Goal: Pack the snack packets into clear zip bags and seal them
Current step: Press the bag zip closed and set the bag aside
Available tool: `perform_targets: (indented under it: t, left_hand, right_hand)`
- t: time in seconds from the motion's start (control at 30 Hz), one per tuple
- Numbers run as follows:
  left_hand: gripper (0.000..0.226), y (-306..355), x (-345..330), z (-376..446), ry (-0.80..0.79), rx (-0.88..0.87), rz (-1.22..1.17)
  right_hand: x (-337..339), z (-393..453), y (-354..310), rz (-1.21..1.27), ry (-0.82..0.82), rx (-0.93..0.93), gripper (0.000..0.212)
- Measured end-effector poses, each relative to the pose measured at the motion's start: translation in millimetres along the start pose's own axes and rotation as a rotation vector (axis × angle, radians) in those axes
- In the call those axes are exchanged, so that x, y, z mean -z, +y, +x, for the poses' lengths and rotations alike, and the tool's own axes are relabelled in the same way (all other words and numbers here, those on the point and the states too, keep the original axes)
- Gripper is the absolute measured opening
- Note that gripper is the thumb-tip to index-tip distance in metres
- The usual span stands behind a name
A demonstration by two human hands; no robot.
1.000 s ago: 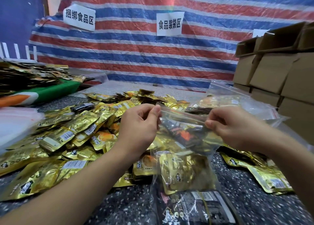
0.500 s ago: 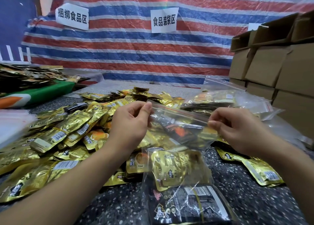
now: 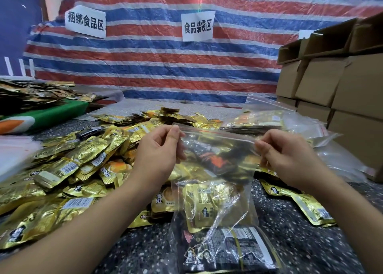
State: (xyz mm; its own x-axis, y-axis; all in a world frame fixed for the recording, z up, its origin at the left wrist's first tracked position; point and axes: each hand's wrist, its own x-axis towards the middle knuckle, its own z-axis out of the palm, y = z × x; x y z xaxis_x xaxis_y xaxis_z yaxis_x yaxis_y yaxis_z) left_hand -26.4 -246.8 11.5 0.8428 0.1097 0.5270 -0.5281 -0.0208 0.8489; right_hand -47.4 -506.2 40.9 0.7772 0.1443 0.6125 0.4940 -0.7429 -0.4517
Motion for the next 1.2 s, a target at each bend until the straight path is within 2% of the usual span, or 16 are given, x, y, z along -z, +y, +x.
perform_targets:
  t: [0.03, 0.1, 0.2, 0.33, 0.4, 0.47, 0.53, 0.67, 0.73, 0.87, 0.93, 1.0, 1.13, 1.2]
  left_hand:
    - [0.027, 0.2, -1.0, -0.8, 0.003, 0.027, -0.031]
    - [0.028, 2.5, -1.8, -1.8, 0.009, 0.059, -0.101]
    - [0.03, 8.5, -3.0, -2.4, 0.026, 0.076, -0.175]
    - [0.03, 10.8, -4.5, -2.4, 0.048, 0.113, -0.248]
    - [0.031, 10.3, -3.3, -1.3, 0.073, 0.133, -0.283]
    - [0.031, 10.0, -2.2, 0.0, 0.098, 0.156, -0.333]
    - [0.032, 9.2, -1.9, 0.8, 0.123, 0.171, -0.366]
    - [0.033, 5.9, -1.2, -0.2, 0.133, 0.182, -0.378]
    - [0.033, 6.1, 0.6, 0.1, 0.12, 0.183, -0.386]
    - [0.041, 8.8, 4.6, 5.8, 0.1, 0.229, -0.311]
    - [0.046, 8.2, 6.3, 8.9, 0.1, 0.27, -0.265]
    - [0.048, 7.0, 6.1, 8.9, 0.091, 0.286, -0.232]
    - [0.049, 3.9, 0.9, 5.4, 0.042, 0.308, -0.175]
    - [0.049, 2.6, -0.7, 5.6, 0.032, 0.313, -0.155]
  right_hand:
    - [-1.3, -1.2, -1.7, 0.091, -0.021, -0.042, 0.022]
    - [-9.6, -2.0, -6.4, 0.385, -0.103, -0.173, 0.038]
    - [-26.6, -3.5, -3.8, 0.765, -0.322, -0.437, 0.045]
    - [-33.6, -13.6, 1.5, 0.824, -0.691, -0.481, 0.043]
    - [-34.4, -16.8, 0.4, 0.912, -0.806, -0.479, 0.038]
    - [-35.6, -18.8, -3.6, 0.991, -0.847, -0.501, 0.027]
    - [-36.0, -19.9, -9.0, 0.982, -0.876, -0.497, 0.026]
    - [-36.5, -22.8, -19.9, 0.732, -0.983, -0.349, 0.023]
    - [-40.2, -23.7, -22.3, 0.658, -0.943, -0.361, 0.027]
    - [-40.4, -24.1, -18.3, 0.865, -0.838, -0.533, 0.031]
    - [-34.9, -20.5, -13.7, 0.937, -0.72, -0.623, 0.042]
    - [-28.6, -14.2, -9.3, 1.053, -0.547, -0.67, 0.047]
    - [-10.3, 9.7, -6.4, 1.346, -0.121, -0.673, 0.043]
    - [4.8, 35.4, -0.8, 1.456, 0.093, -0.655, 0.025]
